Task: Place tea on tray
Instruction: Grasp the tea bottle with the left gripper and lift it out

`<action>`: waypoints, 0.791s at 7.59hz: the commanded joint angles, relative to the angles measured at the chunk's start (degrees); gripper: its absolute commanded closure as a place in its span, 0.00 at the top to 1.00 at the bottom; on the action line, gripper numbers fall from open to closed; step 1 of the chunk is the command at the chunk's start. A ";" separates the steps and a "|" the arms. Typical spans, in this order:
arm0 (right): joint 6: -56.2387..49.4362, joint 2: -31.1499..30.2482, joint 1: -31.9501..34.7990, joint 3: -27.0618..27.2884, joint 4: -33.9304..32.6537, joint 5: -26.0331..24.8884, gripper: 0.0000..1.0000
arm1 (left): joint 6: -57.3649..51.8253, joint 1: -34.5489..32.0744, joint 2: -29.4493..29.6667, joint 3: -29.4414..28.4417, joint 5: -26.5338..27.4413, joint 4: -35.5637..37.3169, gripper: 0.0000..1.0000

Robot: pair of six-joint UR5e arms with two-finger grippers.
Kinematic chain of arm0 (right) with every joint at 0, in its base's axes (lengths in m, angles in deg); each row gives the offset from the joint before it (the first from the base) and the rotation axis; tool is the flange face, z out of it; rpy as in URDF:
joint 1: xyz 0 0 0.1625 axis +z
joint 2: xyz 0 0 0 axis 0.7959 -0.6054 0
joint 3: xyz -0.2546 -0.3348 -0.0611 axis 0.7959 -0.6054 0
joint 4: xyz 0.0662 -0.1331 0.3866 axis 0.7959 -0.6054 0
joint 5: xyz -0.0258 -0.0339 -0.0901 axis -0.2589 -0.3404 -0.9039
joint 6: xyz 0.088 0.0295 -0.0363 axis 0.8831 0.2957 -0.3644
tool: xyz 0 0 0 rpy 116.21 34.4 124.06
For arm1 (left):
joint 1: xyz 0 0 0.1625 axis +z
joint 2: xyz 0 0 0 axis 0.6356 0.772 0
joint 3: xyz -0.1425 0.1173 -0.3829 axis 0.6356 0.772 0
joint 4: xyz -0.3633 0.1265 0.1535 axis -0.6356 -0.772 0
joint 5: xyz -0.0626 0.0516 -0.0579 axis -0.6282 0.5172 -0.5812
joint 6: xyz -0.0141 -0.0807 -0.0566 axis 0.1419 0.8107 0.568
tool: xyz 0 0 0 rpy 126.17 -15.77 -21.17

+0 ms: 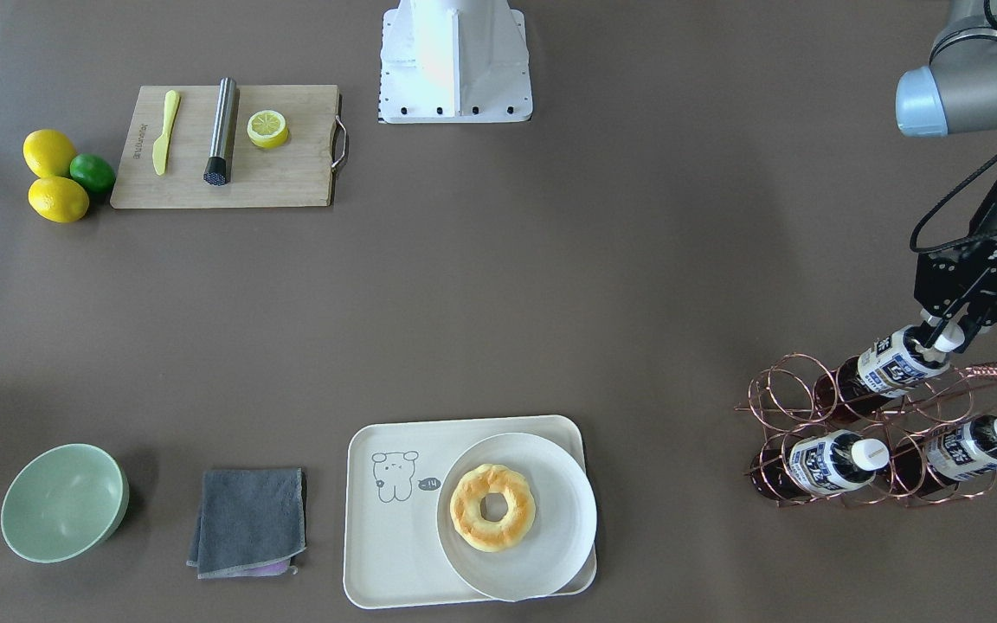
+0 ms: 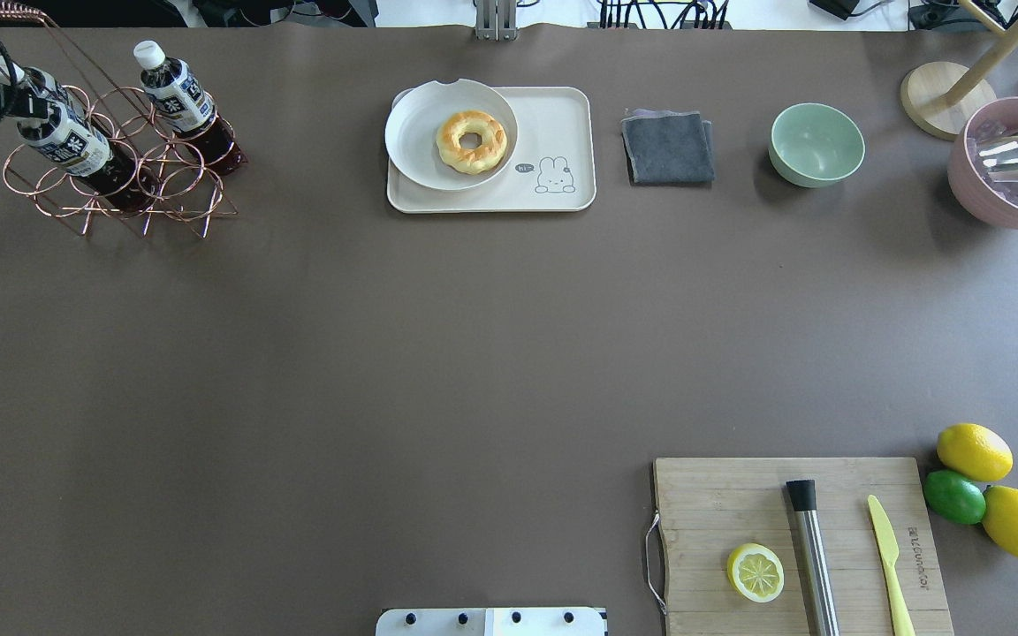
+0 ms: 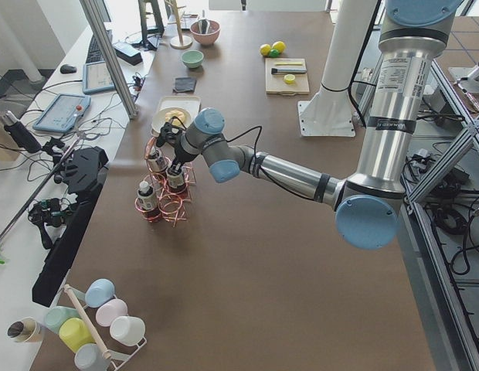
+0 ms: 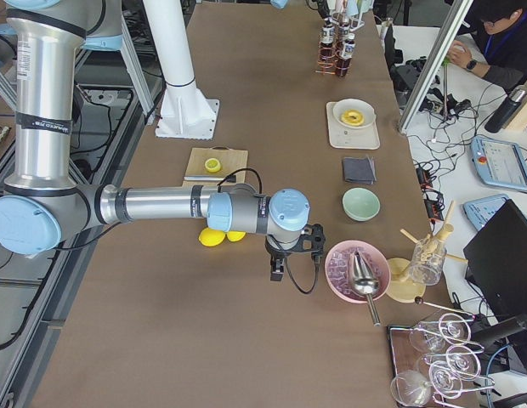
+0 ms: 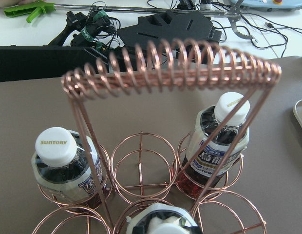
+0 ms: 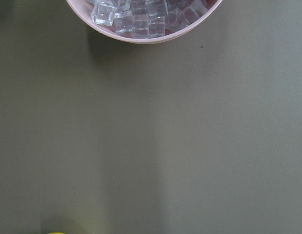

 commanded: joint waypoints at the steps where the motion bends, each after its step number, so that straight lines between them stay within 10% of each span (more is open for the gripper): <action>1: 0.00 0.00 0.00 0.00 0.00 0.11 1.00 | -5.66 -3.62 0.17 7.68 -2.72 11.26 0.00; 6: 0.00 0.00 0.00 0.00 0.00 0.11 1.00 | -8.76 -8.47 4.64 13.33 -9.41 21.06 0.00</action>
